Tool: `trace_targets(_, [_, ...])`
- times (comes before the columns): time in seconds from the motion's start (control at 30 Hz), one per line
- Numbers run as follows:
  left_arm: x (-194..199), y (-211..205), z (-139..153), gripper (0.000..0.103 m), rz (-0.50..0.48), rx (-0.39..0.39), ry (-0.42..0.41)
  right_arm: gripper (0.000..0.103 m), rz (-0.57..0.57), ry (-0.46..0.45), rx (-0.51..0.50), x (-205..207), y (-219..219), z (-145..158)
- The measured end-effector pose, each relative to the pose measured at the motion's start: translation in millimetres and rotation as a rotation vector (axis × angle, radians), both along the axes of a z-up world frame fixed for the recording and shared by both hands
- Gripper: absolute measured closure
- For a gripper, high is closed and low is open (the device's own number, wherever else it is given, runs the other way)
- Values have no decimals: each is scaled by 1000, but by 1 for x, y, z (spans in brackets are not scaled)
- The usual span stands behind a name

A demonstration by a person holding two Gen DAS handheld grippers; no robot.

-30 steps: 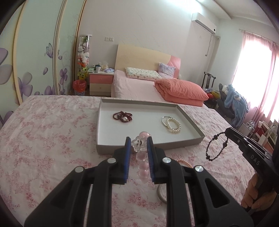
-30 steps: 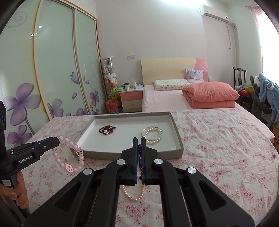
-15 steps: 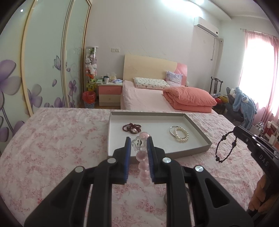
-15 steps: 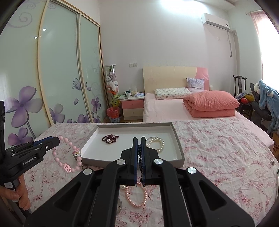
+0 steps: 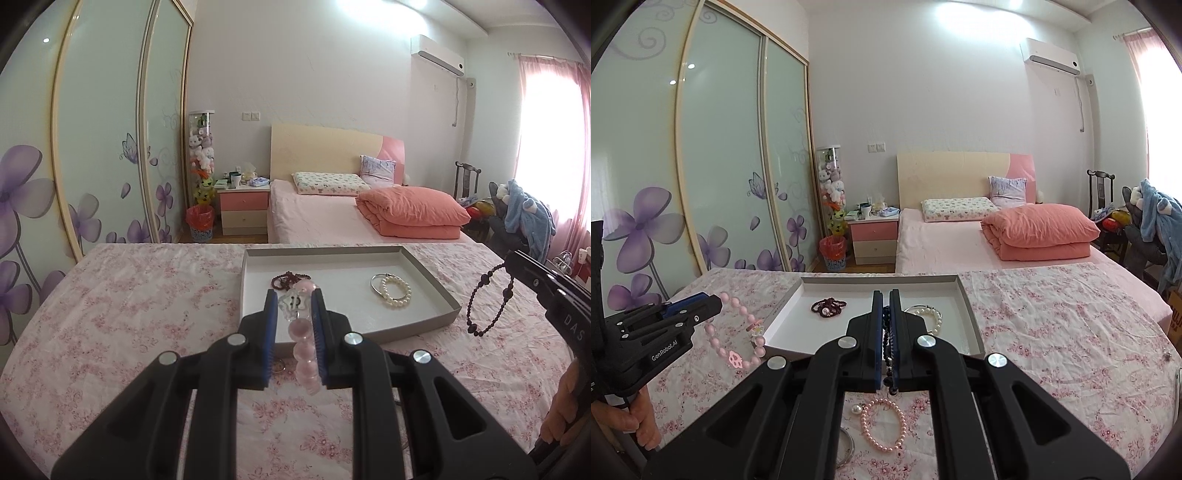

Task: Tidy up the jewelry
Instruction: 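Lift the pink bracelet with the left tool while the right tool carries the black bracelet toward the tray, then open the left tool over the tray while the right tool releases the black bracelet inside it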

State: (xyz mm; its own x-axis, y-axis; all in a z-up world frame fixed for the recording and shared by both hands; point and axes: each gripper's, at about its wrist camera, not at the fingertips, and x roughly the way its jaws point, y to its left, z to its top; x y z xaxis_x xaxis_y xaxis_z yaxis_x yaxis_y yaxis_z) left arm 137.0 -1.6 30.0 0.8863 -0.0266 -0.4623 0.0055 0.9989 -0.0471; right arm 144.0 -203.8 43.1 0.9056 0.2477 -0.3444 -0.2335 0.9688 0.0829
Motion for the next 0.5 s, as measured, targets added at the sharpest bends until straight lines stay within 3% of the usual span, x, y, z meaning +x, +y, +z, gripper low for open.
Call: trace_targets(0.5, [26,4,14,84,0,-4,-7,98,-15,-32,6,28,3,13])
